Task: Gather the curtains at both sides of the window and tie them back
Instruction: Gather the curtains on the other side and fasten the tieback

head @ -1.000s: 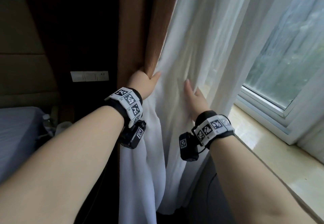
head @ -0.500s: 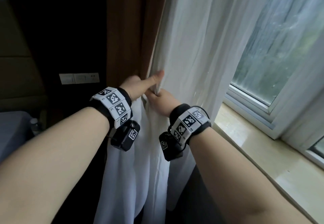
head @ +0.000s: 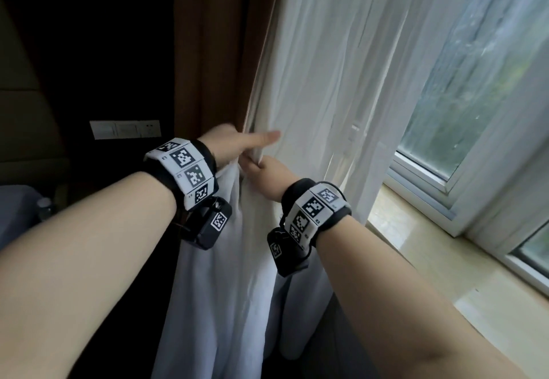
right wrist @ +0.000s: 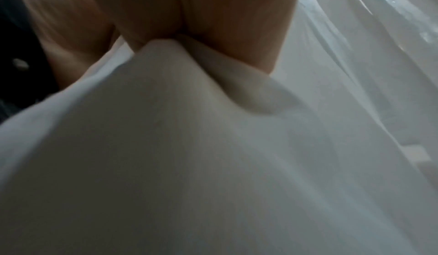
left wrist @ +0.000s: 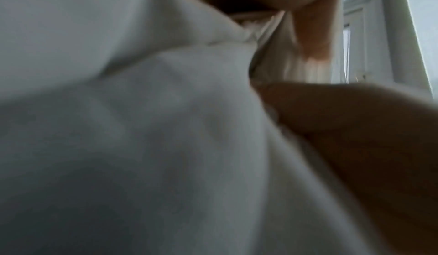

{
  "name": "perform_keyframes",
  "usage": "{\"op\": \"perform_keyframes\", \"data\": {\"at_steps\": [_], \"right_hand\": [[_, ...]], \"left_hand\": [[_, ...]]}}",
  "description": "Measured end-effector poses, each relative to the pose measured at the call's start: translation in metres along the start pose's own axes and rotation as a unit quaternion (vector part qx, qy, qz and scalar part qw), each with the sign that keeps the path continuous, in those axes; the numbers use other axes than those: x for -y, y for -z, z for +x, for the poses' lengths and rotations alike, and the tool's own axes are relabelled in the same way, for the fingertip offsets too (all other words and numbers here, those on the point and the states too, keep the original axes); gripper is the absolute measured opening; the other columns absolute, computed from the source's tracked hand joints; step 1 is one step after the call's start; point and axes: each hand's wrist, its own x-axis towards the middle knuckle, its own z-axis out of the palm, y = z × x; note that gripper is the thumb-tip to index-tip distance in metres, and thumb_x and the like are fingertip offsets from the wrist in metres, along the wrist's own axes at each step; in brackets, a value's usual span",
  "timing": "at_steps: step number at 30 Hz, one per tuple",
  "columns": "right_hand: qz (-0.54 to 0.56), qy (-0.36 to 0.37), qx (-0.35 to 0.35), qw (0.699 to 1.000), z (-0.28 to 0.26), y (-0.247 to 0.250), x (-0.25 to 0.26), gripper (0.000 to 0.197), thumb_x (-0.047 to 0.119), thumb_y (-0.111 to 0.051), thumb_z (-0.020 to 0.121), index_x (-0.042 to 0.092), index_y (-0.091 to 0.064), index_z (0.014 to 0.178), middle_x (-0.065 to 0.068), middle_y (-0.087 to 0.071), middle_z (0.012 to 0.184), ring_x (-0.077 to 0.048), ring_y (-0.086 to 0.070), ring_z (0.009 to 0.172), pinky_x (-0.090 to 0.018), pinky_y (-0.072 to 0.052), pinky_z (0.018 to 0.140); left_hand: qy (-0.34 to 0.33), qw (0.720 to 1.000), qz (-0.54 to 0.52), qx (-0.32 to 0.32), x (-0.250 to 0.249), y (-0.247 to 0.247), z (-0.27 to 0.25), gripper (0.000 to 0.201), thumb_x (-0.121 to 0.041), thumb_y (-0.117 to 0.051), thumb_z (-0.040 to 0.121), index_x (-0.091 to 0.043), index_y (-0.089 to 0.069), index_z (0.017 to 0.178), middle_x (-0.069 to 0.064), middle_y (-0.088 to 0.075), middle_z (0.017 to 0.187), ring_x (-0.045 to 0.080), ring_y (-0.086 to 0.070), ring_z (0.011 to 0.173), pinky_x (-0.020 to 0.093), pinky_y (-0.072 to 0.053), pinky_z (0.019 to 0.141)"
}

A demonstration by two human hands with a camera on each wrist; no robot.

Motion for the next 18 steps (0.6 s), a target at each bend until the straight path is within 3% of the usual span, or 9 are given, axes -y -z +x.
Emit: {"op": "perform_keyframes", "data": {"at_steps": [2,5,7,8,10,11,13,15,18], "right_hand": [[0.022,-0.020,0.006,1.000,-0.001,0.003,-0.001,0.039,0.030,-0.035,0.100,0.005,-0.055,0.122,-0.016,-0.060,0.116,-0.015,-0.049,0.097,-0.020,-0.031,0.079],[0.037,-0.009,-0.010,0.999,-0.001,0.013,-0.012,0.037,0.041,-0.042,0.095,0.012,-0.061,0.110,-0.006,-0.064,0.104,-0.015,-0.055,0.093,-0.029,-0.042,0.087],[0.020,0.035,-0.192,0.981,-0.004,0.026,-0.028,0.026,0.040,-0.051,0.091,0.016,-0.061,0.092,-0.004,-0.063,0.092,-0.020,-0.060,0.089,-0.037,-0.047,0.089],[-0.002,0.053,-0.321,0.946,-0.007,0.035,-0.036,0.020,0.037,-0.056,0.088,0.017,-0.060,0.092,-0.003,-0.061,0.096,-0.021,-0.058,0.094,-0.033,-0.043,0.092],[-0.082,0.017,-0.506,0.858,-0.018,0.058,-0.047,0.029,0.030,-0.060,0.083,0.020,-0.054,0.110,-0.004,-0.048,0.121,-0.022,-0.043,0.119,-0.025,-0.024,0.099],[-0.097,-0.030,-0.539,0.836,-0.022,0.070,-0.053,0.042,0.028,-0.060,0.082,0.022,-0.047,0.121,-0.005,-0.038,0.133,-0.022,-0.032,0.129,-0.030,-0.019,0.106],[-0.063,-0.120,-0.540,0.830,-0.026,0.090,-0.065,0.064,0.028,-0.062,0.081,0.024,-0.028,0.136,-0.009,-0.018,0.147,-0.026,-0.019,0.138,-0.043,-0.016,0.114],[0.047,-0.164,-0.490,0.855,-0.025,0.101,-0.077,0.079,0.027,-0.064,0.082,0.024,-0.012,0.142,-0.012,-0.012,0.151,-0.027,-0.027,0.137,-0.037,-0.021,0.112],[0.089,-0.166,-0.382,0.905,-0.023,0.102,-0.092,0.050,0.018,-0.052,0.091,0.012,-0.031,0.136,-0.012,-0.051,0.130,-0.024,-0.052,0.111,-0.019,-0.034,0.082]], "left_hand": [[-0.028,0.997,0.057,-0.041,0.000,-0.004,0.006,0.037,-0.037,-0.067,0.080,-0.001,-0.060,0.077,0.008,-0.058,0.076,0.025,-0.057,0.085,0.031,-0.043,0.073],[-0.044,0.994,0.063,-0.083,0.000,-0.007,0.014,0.032,-0.025,-0.058,0.088,-0.009,-0.047,0.062,0.008,-0.052,0.071,0.026,-0.055,0.082,0.034,-0.042,0.073],[-0.050,0.988,0.086,-0.116,0.002,-0.006,0.020,0.037,-0.023,-0.053,0.091,-0.011,-0.039,0.059,0.012,-0.050,0.080,0.023,-0.049,0.081,0.030,-0.034,0.070],[-0.048,0.986,0.094,-0.130,0.004,-0.006,0.022,0.039,-0.023,-0.051,0.092,-0.011,-0.037,0.058,0.013,-0.049,0.083,0.023,-0.047,0.081,0.028,-0.032,0.070],[-0.046,0.983,0.109,-0.139,0.005,-0.008,0.024,0.038,-0.024,-0.048,0.094,-0.008,-0.038,0.061,0.013,-0.048,0.084,0.026,-0.049,0.083,0.028,-0.032,0.070],[-0.048,0.983,0.116,-0.136,0.005,-0.010,0.024,0.035,-0.025,-0.047,0.094,-0.005,-0.042,0.066,0.015,-0.051,0.087,0.029,-0.053,0.088,0.029,-0.033,0.071],[-0.054,0.983,0.124,-0.122,0.003,-0.015,0.025,0.029,-0.027,-0.046,0.095,0.000,-0.053,0.085,0.021,-0.059,0.101,0.034,-0.056,0.099,0.031,-0.037,0.076],[-0.056,0.983,0.134,-0.113,0.000,-0.020,0.024,0.036,-0.027,-0.045,0.096,0.007,-0.056,0.102,0.025,-0.059,0.111,0.036,-0.056,0.103,0.032,-0.039,0.079],[-0.058,0.982,0.135,-0.116,-0.001,-0.028,0.023,0.039,-0.027,-0.043,0.096,0.010,-0.055,0.106,0.027,-0.059,0.112,0.038,-0.056,0.103,0.033,-0.040,0.079]]}}
